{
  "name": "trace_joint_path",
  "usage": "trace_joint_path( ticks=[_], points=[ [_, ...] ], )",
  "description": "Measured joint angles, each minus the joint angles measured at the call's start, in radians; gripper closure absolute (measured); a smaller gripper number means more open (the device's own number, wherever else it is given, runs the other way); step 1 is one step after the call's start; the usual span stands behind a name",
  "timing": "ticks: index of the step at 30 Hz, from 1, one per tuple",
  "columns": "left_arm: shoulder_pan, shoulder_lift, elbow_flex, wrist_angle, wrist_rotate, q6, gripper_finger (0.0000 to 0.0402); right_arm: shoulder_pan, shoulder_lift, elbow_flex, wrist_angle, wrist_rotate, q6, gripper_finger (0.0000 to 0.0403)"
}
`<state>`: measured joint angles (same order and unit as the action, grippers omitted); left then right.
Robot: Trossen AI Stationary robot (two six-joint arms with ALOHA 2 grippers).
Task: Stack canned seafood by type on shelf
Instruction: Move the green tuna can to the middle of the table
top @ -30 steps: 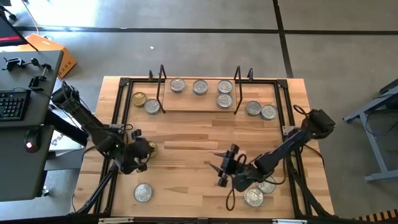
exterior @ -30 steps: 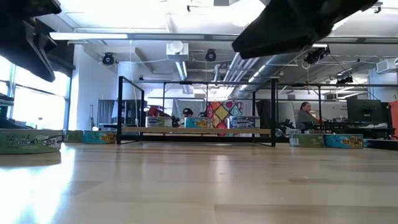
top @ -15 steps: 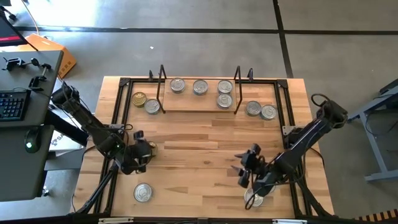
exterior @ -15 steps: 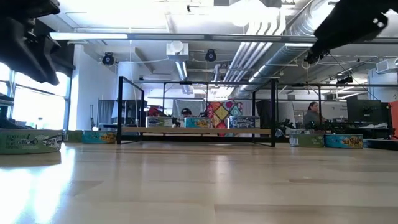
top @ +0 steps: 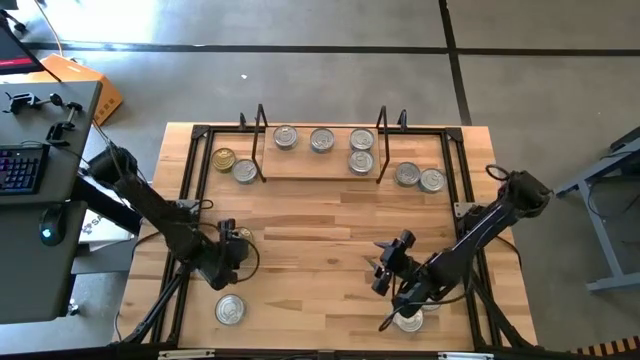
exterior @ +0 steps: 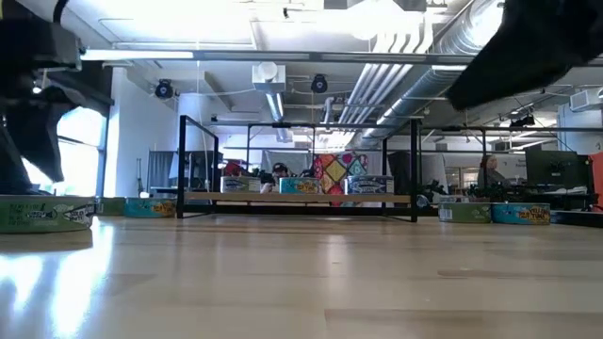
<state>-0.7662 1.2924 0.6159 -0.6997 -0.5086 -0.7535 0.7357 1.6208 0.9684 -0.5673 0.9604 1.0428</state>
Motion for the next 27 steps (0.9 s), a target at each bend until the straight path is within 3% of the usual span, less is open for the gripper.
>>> trace_joint_path(
  ticks=[7,16,23,27],
  points=[
    [0.0,0.098,0.003,0.0,0.007,-0.02,0.0275,-0.024,0.036,0.0,0.023,-0.014,0.0,0.0183],
    [0.001,0.143,0.005,0.009,-0.013,0.04,0.0389,-0.042,0.036,0.0,0.091,-0.014,-0.059,0.0183],
    [0.003,0.142,0.001,0.176,-0.041,0.171,0.04,-0.084,0.037,0.0,0.256,-0.014,-0.239,0.0183],
    [0.029,0.145,-0.001,0.304,-0.018,0.265,0.0401,-0.136,0.057,0.0,0.366,-0.081,-0.399,0.0183]
  ],
)
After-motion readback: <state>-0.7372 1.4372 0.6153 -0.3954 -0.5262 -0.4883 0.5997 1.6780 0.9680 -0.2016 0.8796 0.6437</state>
